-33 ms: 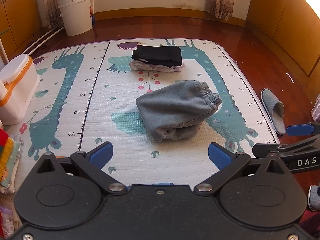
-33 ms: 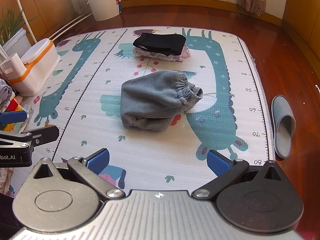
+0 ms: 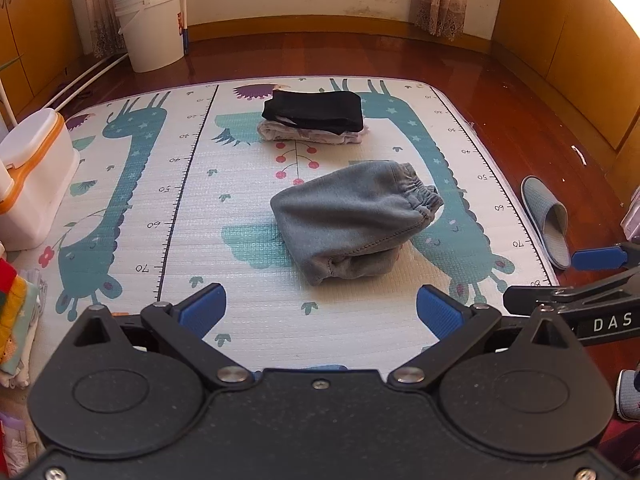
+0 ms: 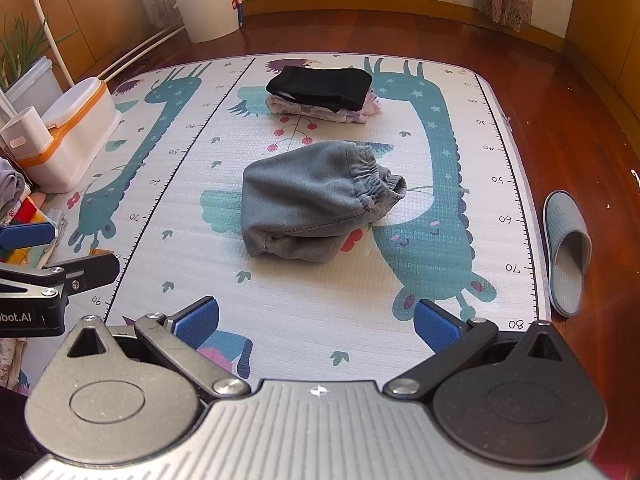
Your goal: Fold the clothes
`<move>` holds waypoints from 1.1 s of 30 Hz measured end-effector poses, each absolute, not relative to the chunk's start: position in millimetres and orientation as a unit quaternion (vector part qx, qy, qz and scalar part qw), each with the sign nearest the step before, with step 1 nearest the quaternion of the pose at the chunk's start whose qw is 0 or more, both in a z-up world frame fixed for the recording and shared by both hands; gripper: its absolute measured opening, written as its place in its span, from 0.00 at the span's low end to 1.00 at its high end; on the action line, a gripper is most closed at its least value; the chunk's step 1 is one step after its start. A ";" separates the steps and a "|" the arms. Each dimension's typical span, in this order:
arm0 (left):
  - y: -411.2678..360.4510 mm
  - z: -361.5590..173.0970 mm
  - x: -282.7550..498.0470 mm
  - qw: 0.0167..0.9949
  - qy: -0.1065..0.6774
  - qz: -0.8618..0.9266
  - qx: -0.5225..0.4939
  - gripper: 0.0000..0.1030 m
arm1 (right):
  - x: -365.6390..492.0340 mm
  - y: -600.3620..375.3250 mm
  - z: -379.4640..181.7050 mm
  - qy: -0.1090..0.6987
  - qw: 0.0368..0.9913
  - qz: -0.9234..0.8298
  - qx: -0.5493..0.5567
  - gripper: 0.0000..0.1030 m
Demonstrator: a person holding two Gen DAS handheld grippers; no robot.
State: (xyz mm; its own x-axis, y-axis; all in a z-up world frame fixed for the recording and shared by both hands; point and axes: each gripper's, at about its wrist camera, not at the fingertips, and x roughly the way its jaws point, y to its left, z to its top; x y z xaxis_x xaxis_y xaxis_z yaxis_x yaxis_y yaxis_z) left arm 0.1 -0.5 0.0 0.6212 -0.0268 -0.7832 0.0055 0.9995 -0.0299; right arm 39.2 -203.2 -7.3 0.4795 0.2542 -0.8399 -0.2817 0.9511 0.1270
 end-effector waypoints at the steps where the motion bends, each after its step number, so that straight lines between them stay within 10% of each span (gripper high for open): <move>1: -0.9 0.1 0.3 0.900 0.435 -0.009 -0.011 1.00 | 39.7 -203.3 -7.4 0.486 0.860 0.156 -0.014 1.00; 33: 0.7 -3.4 0.0 0.899 0.437 -0.008 -0.009 1.00 | 42.4 -202.9 -7.0 0.486 0.860 0.156 -0.016 1.00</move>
State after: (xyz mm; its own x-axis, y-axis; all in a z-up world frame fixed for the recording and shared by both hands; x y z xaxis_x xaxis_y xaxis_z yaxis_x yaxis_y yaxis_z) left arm 0.0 0.7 -3.4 0.6171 -0.0224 -0.7866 0.0073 0.9997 -0.0228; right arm 42.4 -202.9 -7.0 0.4785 0.2516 -0.8413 -0.2834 0.9511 0.1233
